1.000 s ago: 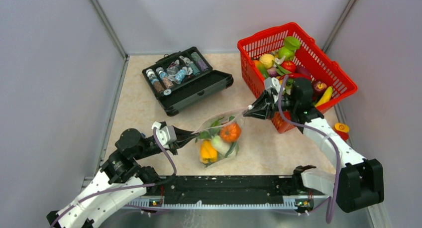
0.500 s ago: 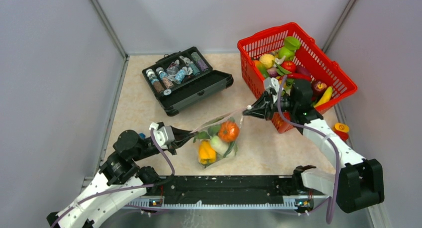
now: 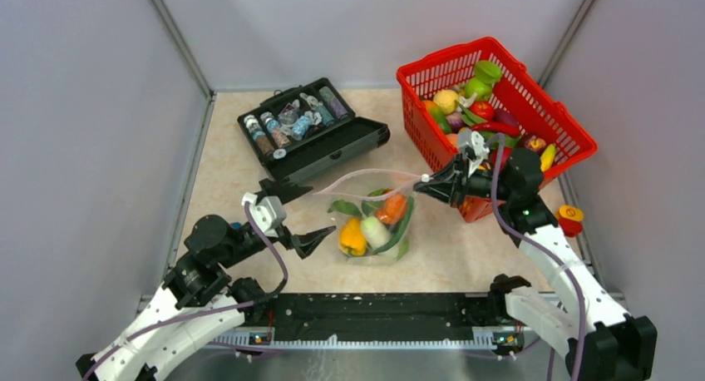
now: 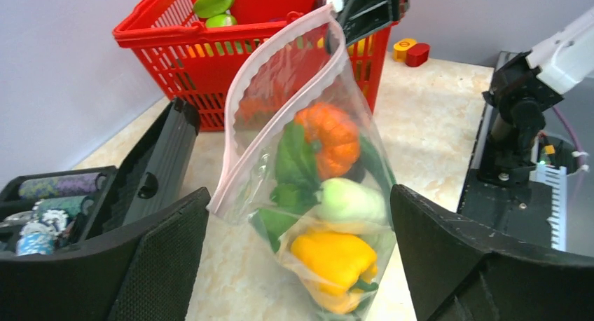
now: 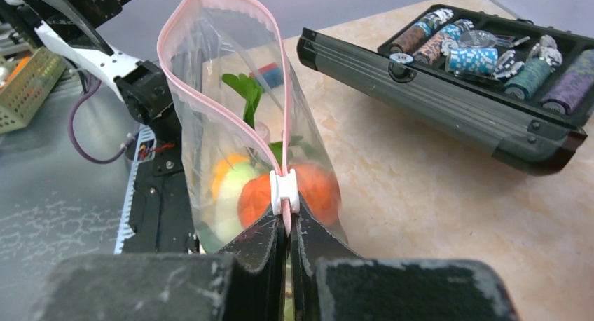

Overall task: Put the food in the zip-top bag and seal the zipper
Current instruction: Adjust the zipper food storage bag at the center of the board, then zip the zipper food storage bag at the center of the board.

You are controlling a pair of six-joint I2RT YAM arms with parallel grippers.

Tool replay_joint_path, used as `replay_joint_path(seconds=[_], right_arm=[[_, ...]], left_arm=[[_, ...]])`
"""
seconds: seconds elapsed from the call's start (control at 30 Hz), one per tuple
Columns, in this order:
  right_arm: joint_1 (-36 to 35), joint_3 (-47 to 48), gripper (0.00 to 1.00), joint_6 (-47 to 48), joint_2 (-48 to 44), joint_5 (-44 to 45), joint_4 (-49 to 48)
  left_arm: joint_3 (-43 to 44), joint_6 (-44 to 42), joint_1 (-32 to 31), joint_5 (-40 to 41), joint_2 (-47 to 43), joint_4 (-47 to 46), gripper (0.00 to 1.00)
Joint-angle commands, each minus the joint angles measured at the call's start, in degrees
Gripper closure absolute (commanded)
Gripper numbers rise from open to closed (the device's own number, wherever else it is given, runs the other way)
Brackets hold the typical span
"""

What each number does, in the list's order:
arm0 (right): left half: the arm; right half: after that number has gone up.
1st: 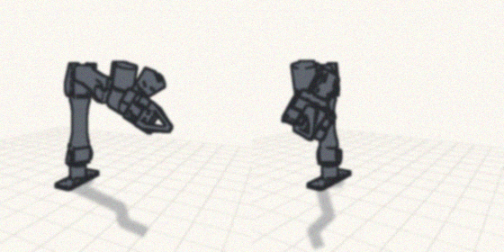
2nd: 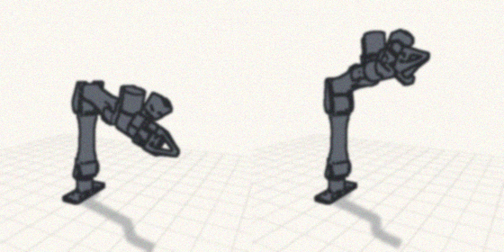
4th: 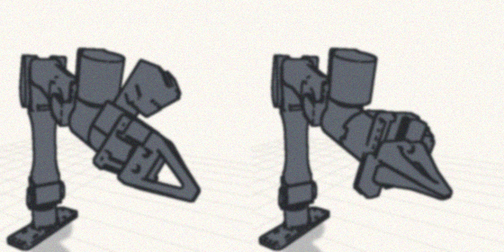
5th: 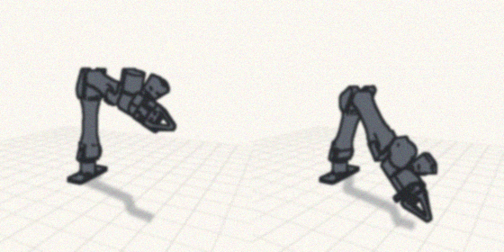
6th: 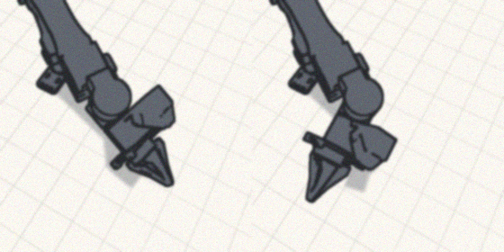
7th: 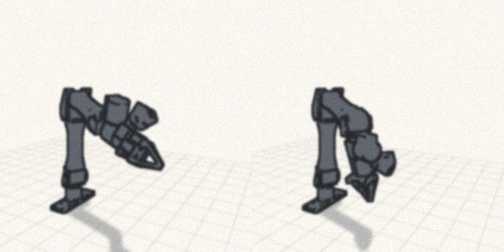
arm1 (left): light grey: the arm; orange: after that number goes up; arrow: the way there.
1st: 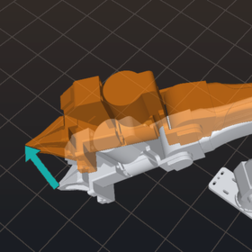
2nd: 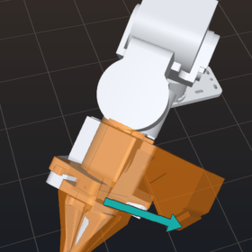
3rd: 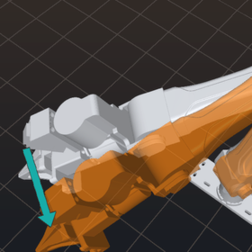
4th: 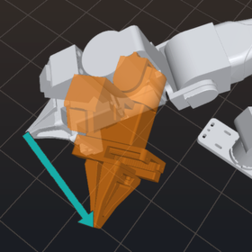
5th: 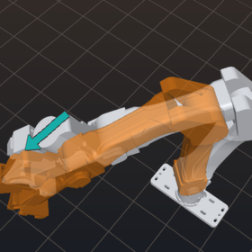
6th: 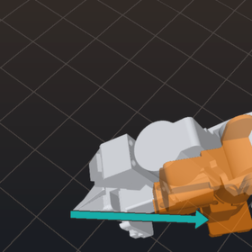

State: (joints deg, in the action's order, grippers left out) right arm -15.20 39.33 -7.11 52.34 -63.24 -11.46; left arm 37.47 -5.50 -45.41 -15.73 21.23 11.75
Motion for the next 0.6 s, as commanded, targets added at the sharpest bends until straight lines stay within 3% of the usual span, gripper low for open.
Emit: replay_joint_path(seconds=[0.0,0.2,0.37,0.57], right_arm=[[-0.47,-1.66,1.0,-4.71,-6.61,4.46,0.65],[-1.09,-2.32,1.0,-4.13,-10.15,6.52,3.92],[-1.44,-3.27,1.0,-4.27,-10.32,6.72,4.0],[-2.38,-3.47,1.0,-4.41,-11.78,5.08,4.01]], left_arm=[[8.12,-1.79,0.23,0.7,4.62,-1.47,0.01],[19.47,-5.19,0.22,-7.67,18.84,2.2,0.01],[23.3,-11.05,0.06,-19.61,28.07,3.54,0.01],[24.22,-18.66,-0.89,-22.96,34.5,1.37,0.01]])
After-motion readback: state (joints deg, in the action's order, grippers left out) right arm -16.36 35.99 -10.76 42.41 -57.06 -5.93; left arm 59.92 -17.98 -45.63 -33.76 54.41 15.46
